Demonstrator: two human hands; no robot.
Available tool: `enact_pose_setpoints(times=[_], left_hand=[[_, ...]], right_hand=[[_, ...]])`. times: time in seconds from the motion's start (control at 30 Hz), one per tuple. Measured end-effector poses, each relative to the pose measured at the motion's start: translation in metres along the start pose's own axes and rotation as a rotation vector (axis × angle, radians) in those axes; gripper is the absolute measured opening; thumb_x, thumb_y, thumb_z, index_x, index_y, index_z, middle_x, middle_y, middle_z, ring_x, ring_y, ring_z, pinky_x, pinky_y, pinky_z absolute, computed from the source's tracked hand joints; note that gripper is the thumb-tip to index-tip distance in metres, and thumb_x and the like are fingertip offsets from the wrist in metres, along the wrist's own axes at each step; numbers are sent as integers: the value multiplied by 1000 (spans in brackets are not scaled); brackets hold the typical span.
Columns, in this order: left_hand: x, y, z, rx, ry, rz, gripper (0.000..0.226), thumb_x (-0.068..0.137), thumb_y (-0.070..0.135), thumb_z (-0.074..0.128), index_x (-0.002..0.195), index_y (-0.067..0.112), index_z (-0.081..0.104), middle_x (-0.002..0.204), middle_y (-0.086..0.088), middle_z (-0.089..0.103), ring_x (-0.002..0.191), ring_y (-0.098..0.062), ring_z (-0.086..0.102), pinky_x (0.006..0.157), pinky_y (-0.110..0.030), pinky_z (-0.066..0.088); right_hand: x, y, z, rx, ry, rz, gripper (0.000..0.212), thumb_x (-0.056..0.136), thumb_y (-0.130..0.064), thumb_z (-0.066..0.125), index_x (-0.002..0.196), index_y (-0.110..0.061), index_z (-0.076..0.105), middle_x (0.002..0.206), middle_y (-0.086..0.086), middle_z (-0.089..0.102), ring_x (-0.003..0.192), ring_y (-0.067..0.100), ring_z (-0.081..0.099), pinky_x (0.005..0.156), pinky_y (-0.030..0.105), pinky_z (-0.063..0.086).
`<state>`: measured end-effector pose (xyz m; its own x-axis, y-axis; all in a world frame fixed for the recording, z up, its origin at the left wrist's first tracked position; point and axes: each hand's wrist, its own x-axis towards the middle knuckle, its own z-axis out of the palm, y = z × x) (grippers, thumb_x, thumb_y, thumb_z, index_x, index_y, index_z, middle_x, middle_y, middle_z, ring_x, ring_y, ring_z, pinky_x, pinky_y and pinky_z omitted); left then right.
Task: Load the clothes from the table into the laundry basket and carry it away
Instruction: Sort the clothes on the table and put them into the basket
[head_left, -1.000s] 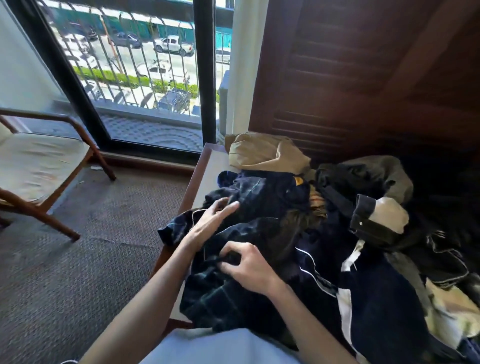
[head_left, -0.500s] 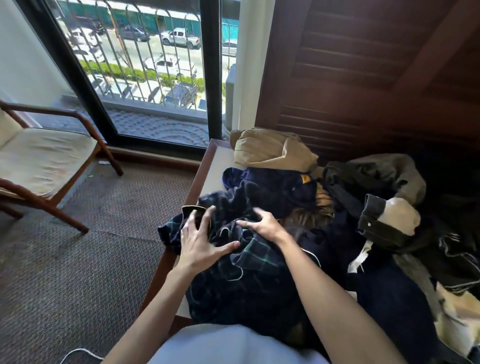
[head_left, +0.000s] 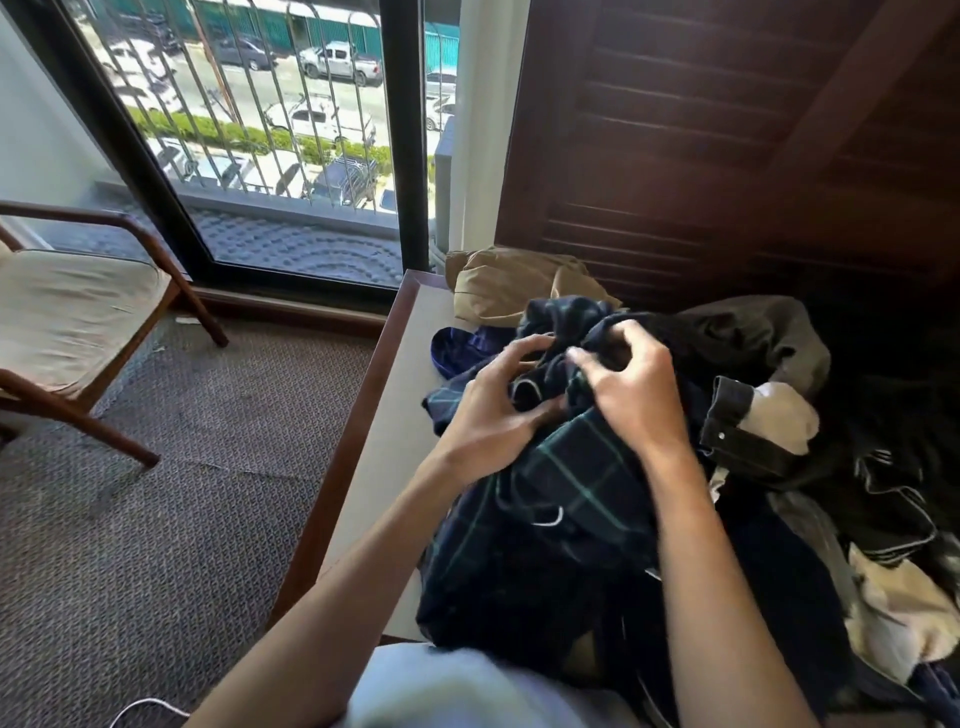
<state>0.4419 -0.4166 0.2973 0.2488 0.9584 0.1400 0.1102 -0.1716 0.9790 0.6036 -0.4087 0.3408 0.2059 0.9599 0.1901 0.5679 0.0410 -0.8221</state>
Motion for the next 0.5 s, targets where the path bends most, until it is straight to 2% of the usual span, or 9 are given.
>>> enact_pose_setpoints(times=[0.07,0.17,0.23,0.3,0.33,0.4,0.47,0.5], left_hand=[[6,-12,10,-21,-76,-61,58,84,17,75,138,21,53,130,2,64,121,-13,62,100,-35,51],[-3,-57,16,112,-140,-241,56,82,19,68,136,19,55,131,0,63,122,-15,60,100,-26,47],[-15,-80,12,342,-159,-329,55,85,13,65,138,22,55,134,0,63,121,-17,60,96,-14,39],[-19,-91,5,415,-117,-377,50,94,13,58,142,23,51,139,0,59,123,-17,57,94,-13,34],[-17,-94,3,402,-89,-370,47,99,22,55,145,24,48,144,0,55,130,-17,52,101,-16,33],[-9,-94,7,368,-110,-334,53,101,52,42,151,33,38,158,0,40,147,-18,33,120,-34,25],[-5,-96,23,421,-203,-373,65,93,76,26,152,50,23,168,3,16,155,-20,10,124,-53,10],[-6,-101,32,473,-241,-405,68,90,81,25,152,55,17,170,4,5,156,-22,2,124,-57,2]], right_hand=[[3,9,0,-181,17,95,22,88,-32,70,98,-16,59,98,8,72,96,32,65,85,41,50],[-24,44,42,-482,-7,212,38,95,-44,53,117,-13,55,111,18,68,105,40,63,88,49,46],[-58,71,76,-541,-214,266,51,94,-50,37,117,-10,59,113,17,65,107,41,60,86,51,45],[-77,100,94,-496,-279,268,60,95,-55,28,114,-9,62,113,15,64,109,40,59,87,51,46],[-74,102,92,-453,-276,274,59,97,-56,28,112,-11,63,114,14,65,111,39,58,89,50,46],[-48,91,79,-392,-269,280,57,101,-55,28,108,-14,67,116,15,67,113,39,59,91,46,47],[-9,82,67,-363,-199,281,57,103,-54,29,107,-15,70,118,15,69,114,38,61,90,43,47],[11,77,62,-357,-141,256,55,103,-53,31,105,-15,70,117,15,69,113,37,61,88,42,47]])
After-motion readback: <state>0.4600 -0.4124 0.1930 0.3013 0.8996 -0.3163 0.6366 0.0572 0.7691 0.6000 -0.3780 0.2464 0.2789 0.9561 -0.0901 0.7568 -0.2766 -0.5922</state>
